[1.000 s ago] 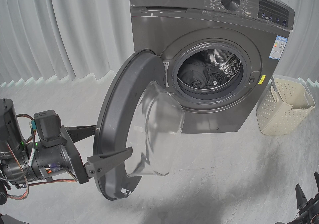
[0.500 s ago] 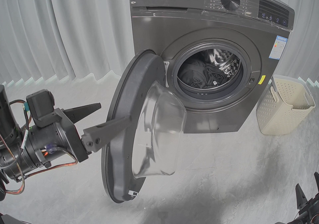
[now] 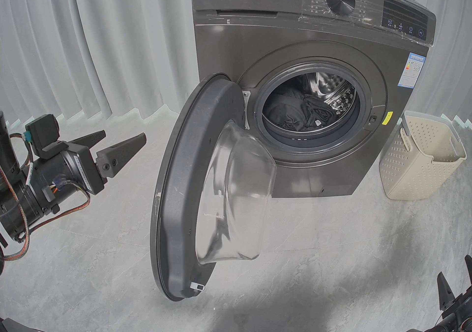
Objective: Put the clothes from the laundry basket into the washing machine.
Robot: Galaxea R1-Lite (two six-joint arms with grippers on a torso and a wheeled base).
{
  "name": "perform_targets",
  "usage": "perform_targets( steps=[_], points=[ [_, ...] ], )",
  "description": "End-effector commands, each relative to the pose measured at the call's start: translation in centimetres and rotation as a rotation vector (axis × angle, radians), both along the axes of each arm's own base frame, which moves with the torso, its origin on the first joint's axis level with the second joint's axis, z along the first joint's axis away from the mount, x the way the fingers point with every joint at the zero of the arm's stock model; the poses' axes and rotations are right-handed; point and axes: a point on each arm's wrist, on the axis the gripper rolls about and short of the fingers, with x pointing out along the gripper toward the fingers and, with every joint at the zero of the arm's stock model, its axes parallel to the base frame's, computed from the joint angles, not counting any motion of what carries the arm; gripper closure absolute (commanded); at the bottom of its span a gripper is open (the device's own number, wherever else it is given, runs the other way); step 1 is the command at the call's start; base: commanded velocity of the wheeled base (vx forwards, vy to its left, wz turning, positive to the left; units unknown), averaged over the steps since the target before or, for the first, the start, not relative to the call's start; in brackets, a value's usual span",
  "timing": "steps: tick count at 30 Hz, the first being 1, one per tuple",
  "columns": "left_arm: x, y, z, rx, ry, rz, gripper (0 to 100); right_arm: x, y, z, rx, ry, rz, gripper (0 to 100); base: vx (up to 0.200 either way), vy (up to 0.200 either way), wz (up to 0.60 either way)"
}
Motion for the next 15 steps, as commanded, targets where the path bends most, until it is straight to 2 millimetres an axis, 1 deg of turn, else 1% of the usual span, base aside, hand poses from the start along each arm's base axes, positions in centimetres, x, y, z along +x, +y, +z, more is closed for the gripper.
perform_targets(
  steps=[1,4,6,8,11,13,15],
  points=[
    [0.9,-0.1,-0.8,0.016,0.034,0.012,0,0.0,0.0,-0.5,0.0,0.0,0.0,0,0.0,0.0,0.0],
    [1.6,-0.8,-1.6,0.032,0.066,-0.008,0,0.0,0.0,-0.5,0.0,0.0,0.0,0,0.0,0.0,0.0],
    [1.8,-1.7,-2.0,0.04,0.086,-0.037,0,0.0,0.0,-0.5,0.0,0.0,0.0,0,0.0,0.0,0.0],
    [2.2,-2.3,-2.2,0.044,0.094,-0.054,0,0.0,0.0,-0.5,0.0,0.0,0.0,0,0.0,0.0,0.0],
    [2.7,-3.0,-1.9,0.038,0.082,-0.074,0,0.0,0.0,-0.5,0.0,0.0,0.0,0,0.0,0.0,0.0],
    [3.1,-3.8,-1.4,0.031,0.068,-0.1,0,0.0,0.0,-0.5,0.0,0.0,0.0,0,0.0,0.0,0.0],
    [3.2,-4.1,-1.3,0.031,0.067,-0.109,0,0.0,0.0,-0.5,0.0,0.0,0.0,0,0.0,0.0,0.0]
  ],
)
